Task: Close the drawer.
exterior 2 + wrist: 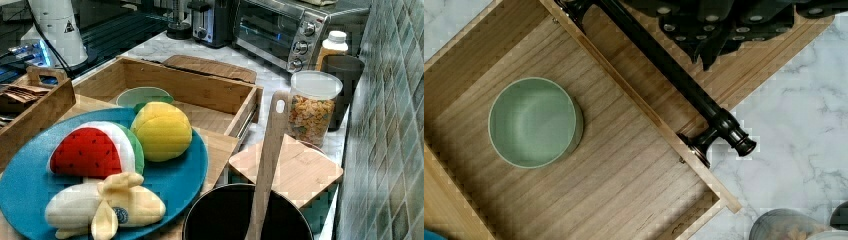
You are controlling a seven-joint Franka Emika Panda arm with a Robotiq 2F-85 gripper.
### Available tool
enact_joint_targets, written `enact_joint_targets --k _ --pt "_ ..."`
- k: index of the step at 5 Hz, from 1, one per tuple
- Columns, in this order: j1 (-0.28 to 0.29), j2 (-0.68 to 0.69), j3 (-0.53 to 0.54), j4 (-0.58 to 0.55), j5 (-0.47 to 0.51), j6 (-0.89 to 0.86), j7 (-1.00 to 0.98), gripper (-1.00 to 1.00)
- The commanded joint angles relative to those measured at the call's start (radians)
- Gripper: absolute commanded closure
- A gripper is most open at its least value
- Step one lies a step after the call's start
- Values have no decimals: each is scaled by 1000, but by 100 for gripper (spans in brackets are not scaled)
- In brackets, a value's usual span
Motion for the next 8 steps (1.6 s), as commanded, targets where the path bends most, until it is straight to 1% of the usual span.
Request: enact_joint_targets --k 1,2,3,4,5,6,7,8 --pt "-3 0 -1 -12 -2 0 0 100" --pt "5 -34 14 -70 51 49 -112 100" --pt "27 -90 39 -160 98 140 -153 100" --pt "68 -148 67 -258 112 253 -213 100" --pt "101 -154 91 -261 106 239 -245 100" --pt "146 -186 106 -334 40 311 -334 100" --pt "161 -212 100 -434 29 395 -447 100" --pt "172 -232 86 -529 -47 472 -474 100"
